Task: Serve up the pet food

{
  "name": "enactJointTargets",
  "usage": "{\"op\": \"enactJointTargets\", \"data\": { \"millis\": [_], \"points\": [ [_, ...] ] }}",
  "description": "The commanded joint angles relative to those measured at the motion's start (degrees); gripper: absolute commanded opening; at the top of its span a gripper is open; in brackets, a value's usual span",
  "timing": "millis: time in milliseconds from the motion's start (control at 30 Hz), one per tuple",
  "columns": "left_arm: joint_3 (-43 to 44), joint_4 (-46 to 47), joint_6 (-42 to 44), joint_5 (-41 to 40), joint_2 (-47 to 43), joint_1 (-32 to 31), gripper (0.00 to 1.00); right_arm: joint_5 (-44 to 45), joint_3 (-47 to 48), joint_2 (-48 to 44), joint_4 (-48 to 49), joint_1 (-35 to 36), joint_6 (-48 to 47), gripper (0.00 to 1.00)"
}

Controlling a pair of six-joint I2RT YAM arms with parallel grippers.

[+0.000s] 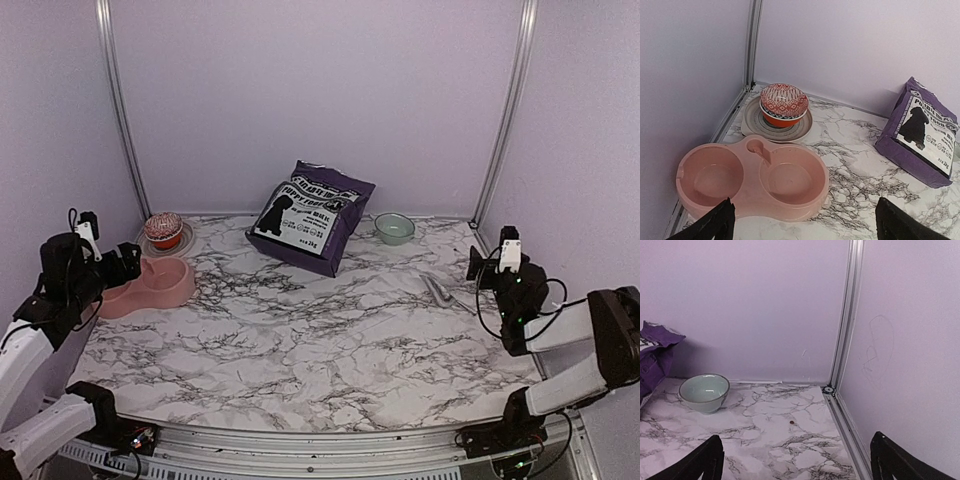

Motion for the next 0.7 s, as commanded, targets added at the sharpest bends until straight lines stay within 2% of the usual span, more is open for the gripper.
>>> {"op": "enactJointTargets", "data": {
  "millis": [0, 100, 267, 433, 533, 667],
  "points": [
    [1.97, -0.03, 0.65, 2.36, 1.35, -0.22, 0.99, 0.3, 10.74, -8.71, -22.49, 1.18, 3.51, 1.0],
    [3.07, -0.25, 1.07, 4.29, 2.25, -0.14, 0.99, -1.57, 20.69, -9.07, -36.89, 2.9, 4.52, 1.0],
    [2.89, -0.32, 0.78, 6.45, 1.35, -0.16, 0.99, -4.57, 38.57, -2.48, -52.04, 5.51, 8.95, 0.99],
    [4.97, -3.51, -2.18, 7.29, 0.57, -0.14, 0.99, -10.69, 53.25, 6.87, -60.17, 7.28, 13.39, 0.97],
    [6.94, -9.65, -4.15, 9.68, 1.04, -0.16, 0.99, -14.28, 60.31, 12.53, -62.29, 8.03, 16.26, 0.97],
    [5.01, -13.71, -5.35, 11.42, -0.93, -0.21, 0.99, -20.77, 68.23, 20.95, -63.25, 8.25, 20.99, 0.97]
  ]
}}
